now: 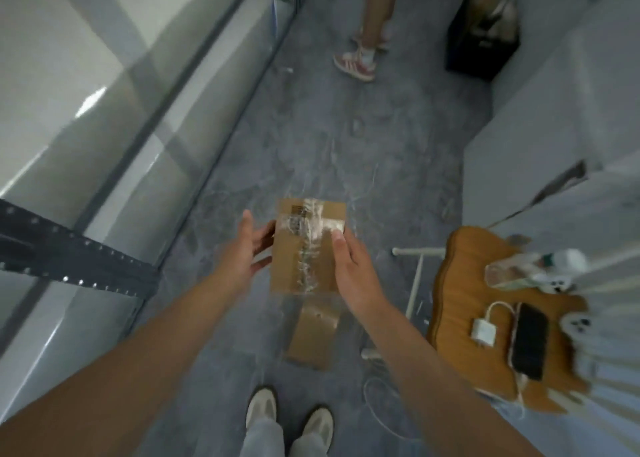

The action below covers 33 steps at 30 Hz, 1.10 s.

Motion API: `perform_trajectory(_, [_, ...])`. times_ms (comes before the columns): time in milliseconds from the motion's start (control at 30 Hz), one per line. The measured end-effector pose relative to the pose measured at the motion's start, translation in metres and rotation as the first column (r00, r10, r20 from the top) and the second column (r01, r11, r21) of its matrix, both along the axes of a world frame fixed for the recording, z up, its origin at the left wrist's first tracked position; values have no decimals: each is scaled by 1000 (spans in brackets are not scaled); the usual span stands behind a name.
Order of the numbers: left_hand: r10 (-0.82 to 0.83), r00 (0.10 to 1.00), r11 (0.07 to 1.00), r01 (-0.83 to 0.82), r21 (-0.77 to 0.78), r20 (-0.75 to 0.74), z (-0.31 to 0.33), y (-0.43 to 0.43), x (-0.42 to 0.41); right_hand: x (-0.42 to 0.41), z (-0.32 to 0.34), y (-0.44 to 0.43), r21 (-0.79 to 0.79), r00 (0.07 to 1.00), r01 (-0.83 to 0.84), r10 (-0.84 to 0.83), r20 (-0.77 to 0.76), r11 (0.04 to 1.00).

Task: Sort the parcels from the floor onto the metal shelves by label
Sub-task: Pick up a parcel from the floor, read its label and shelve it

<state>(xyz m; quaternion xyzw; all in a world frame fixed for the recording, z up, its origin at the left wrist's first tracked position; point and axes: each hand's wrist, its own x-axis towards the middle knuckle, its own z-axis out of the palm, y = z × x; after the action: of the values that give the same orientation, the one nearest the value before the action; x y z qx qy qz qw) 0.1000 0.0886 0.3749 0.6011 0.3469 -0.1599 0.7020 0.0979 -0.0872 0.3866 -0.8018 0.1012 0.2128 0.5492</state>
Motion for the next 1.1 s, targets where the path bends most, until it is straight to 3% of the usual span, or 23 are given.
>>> perform_trajectory(300, [125,919,979,-175,103,373,234,34,-43,2,231,32,119,967,-211,190,167,970])
perform_trajectory(433, [165,879,956,-254,147,447,308,52,-74,-3,308,51,164,898,-380,321,300,911])
perform_trajectory(533, [248,858,936,-333,118,450,351,66,-88,-6,349,73,110,844,-450,382,377,886])
perform_trajectory(800, [238,766,898,-408,166,597,401,114,-165,-43,424,129,-53,671,-565,495,551,824])
perform_trajectory(1100, [337,639,829,-549,104,691,426,172,-306,-153,450,201,220,676,-694,517,524,685])
